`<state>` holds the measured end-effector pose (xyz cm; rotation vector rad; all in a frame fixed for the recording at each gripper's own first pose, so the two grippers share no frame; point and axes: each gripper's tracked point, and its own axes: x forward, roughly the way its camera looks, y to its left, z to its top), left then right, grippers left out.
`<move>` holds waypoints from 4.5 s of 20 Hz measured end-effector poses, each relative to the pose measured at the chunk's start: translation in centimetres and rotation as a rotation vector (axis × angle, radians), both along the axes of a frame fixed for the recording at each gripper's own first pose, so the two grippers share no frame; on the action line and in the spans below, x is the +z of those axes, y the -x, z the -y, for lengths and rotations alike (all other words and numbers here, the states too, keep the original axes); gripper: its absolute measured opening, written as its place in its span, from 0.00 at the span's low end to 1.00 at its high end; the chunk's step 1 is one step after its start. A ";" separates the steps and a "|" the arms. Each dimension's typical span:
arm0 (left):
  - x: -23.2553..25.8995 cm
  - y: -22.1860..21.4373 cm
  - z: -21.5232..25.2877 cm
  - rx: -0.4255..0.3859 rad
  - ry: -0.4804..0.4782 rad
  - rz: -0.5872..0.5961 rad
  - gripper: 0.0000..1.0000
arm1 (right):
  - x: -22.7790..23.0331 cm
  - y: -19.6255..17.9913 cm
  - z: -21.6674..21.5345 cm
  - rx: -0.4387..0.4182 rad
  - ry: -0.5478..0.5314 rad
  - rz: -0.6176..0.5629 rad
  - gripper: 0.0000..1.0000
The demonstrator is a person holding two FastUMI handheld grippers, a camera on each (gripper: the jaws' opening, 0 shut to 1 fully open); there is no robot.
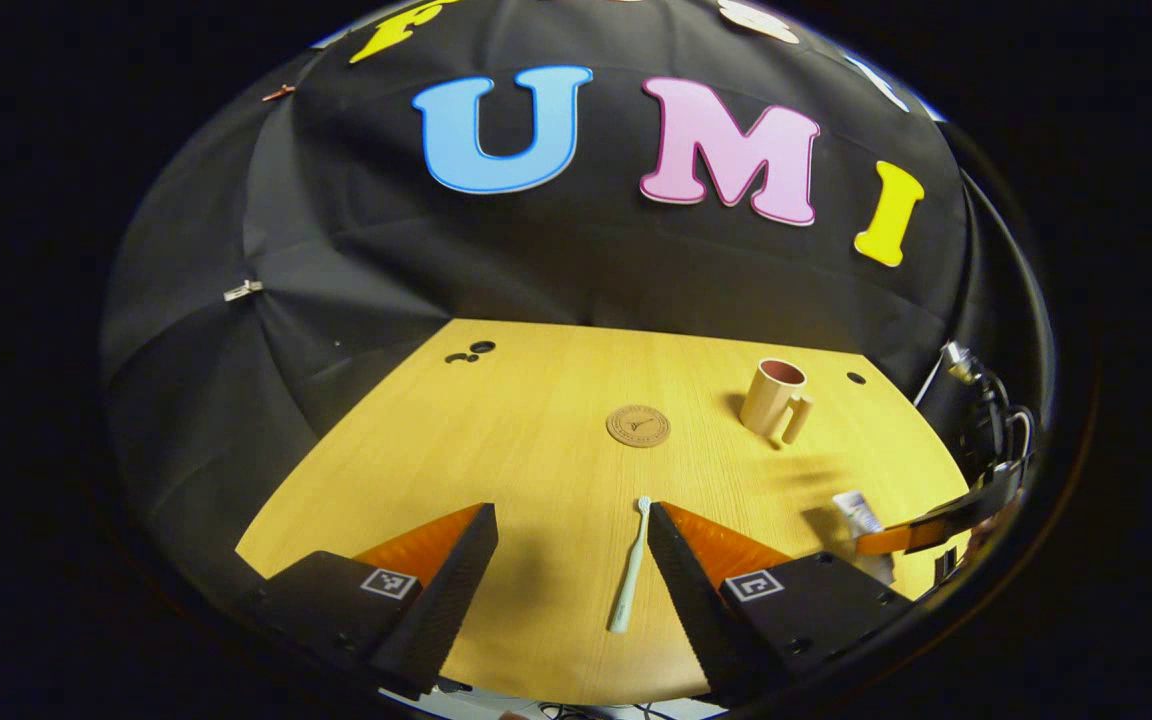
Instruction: Put the toothbrush and toothpaste on the desktop into the cup, then pick up the cup and place it on the coaster on the desktop.
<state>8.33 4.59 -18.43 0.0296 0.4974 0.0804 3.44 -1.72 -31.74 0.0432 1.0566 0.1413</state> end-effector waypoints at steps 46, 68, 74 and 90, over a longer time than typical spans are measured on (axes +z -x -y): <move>-13.6 -3.2 6.2 -0.161 0.040 -0.507 0.06 | 13.3 -12.1 1.8 0.086 -0.091 0.320 0.17; 1.9 -4.8 9.0 -0.135 0.063 -0.073 0.06 | 14.6 -31.3 -7.7 0.193 -0.183 0.753 0.17; 3.1 -5.8 9.9 -0.119 0.075 -0.020 0.06 | 11.4 -33.9 -7.5 0.183 -0.167 0.758 0.17; 2.0 -7.0 12.7 -0.142 0.084 -0.006 0.06 | 5.7 -32.3 -8.1 0.210 -0.187 0.632 0.31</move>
